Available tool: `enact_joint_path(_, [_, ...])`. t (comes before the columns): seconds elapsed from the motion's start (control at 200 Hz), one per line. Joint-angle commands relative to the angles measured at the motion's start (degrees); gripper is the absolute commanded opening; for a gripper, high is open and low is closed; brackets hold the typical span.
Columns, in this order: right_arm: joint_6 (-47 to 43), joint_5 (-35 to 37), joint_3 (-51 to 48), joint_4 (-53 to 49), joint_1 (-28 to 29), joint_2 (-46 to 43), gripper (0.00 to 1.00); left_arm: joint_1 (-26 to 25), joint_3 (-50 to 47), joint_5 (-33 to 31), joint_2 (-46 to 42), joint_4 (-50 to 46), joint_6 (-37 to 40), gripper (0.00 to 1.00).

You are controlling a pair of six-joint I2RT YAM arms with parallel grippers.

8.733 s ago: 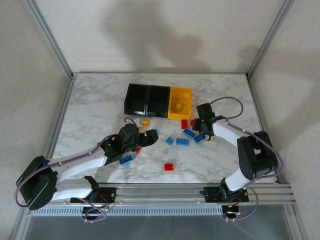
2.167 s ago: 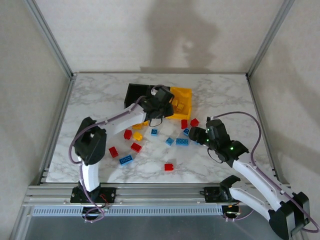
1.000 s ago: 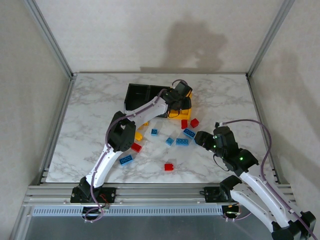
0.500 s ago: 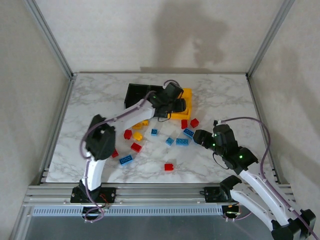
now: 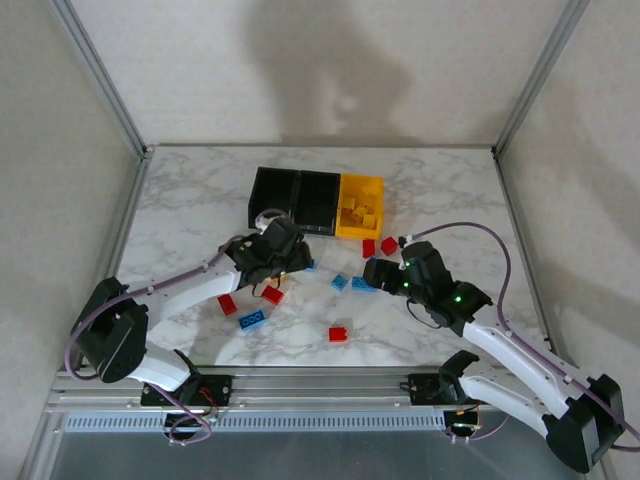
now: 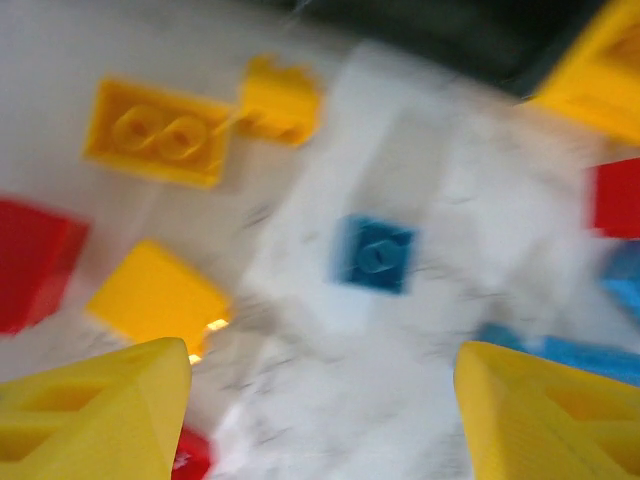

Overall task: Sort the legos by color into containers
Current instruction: Pick up the lego from the center of the table.

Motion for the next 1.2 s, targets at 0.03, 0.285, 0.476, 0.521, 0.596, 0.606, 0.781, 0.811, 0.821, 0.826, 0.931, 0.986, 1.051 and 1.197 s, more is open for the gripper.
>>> enact_joint_path(0.03, [0.9,2.2,1.4,2.2,1.9,-0.1,0.70,1.0,-3.4,-5.6,-1.9,1.5,-5.5,0.75])
enact_joint_path(0.285, [1.6,4.3,-0.3,-0.3,2.0,-3.5,0.70,2.1,-3.6,-6.0,3.8,3.6,-5.6,0.80])
enact_joint_path(0.476, [2.1,5.2,-1.4,-1.5,2.0,-5.5,0.70,2.1,-1.9,-5.1,8.9,5.3,-5.8,0.80])
enact_joint_path(0.521, [2.1,5.2,-1.6,-1.5,2.0,-5.6,0.70,2.1,-1.5,-5.9,9.9,5.2,-5.8,0.79])
enact_joint_path(0.596, [2.2,5.2,-1.8,-1.3,2.0,-5.7,0.70,2.2,-1.0,-6.3,10.8,5.4,-5.5,0.78])
enact_joint_path(0.606, [2.3,5.2,-1.8,-1.3,2.0,-5.6,0.70,2.2,-0.9,-6.4,11.0,5.4,-5.4,0.77])
enact_joint_path(0.781, [2.4,5.1,-2.4,-0.7,2.0,-5.6,0.70,2.4,1.2,-7.7,13.6,4.5,-4.2,0.70])
enact_joint_path(0.811, [2.4,5.1,-2.3,-0.8,1.9,-5.6,0.70,2.5,1.4,-7.6,13.9,4.4,-4.1,0.69])
enact_joint_path(0.821, [2.4,5.1,-2.3,-0.8,1.9,-5.5,0.70,2.4,1.5,-7.6,14.0,4.3,-4.1,0.68])
enact_joint_path(0.826, [2.4,5.1,-2.3,-0.8,1.9,-5.4,0.70,2.5,1.6,-7.6,14.2,4.3,-4.1,0.68])
enact_joint_path(0.931, [2.3,5.2,-2.2,-0.8,2.0,-5.4,0.70,2.6,2.0,-7.7,14.8,3.9,-3.7,0.60])
enact_joint_path(0.986, [2.4,5.3,-2.3,-0.8,2.0,-5.4,0.70,2.6,1.9,-7.4,14.7,4.0,-3.5,0.53])
enact_joint_path(1.051, [2.4,5.3,-2.3,-0.6,2.0,-5.2,0.70,2.7,1.7,-6.7,14.5,3.8,-3.3,0.43])
enact_joint_path(1.197, [2.2,5.6,-2.1,-0.4,1.9,-4.9,0.70,2.5,1.7,-6.1,12.9,2.5,-2.4,0.25])
